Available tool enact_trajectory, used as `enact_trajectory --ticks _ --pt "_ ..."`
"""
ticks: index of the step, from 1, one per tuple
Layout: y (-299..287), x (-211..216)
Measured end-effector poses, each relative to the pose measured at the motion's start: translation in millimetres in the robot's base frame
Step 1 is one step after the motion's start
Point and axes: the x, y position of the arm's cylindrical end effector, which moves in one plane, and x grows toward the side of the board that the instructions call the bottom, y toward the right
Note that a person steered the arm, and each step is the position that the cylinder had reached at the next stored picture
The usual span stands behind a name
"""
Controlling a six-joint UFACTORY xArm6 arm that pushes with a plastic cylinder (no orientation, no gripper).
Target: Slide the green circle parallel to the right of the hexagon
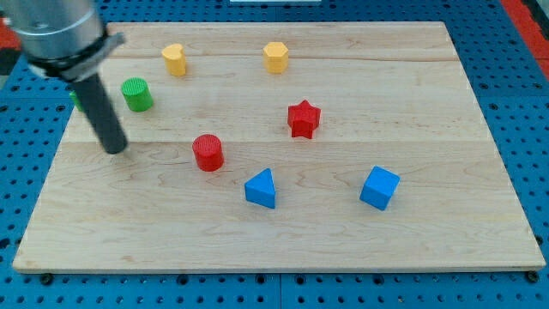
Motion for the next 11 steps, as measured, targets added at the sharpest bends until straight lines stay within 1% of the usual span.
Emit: enact_trajectory --ticks 1,3,5,6,7,8,9,10,11 --pt "-13 -43" --pt "10 -66" --pt "17 -108" --pt "33 -114" --pt "62 -114" --pt "113 -114" --pt "109 -114" --pt "87 -116" --pt "109 -131"
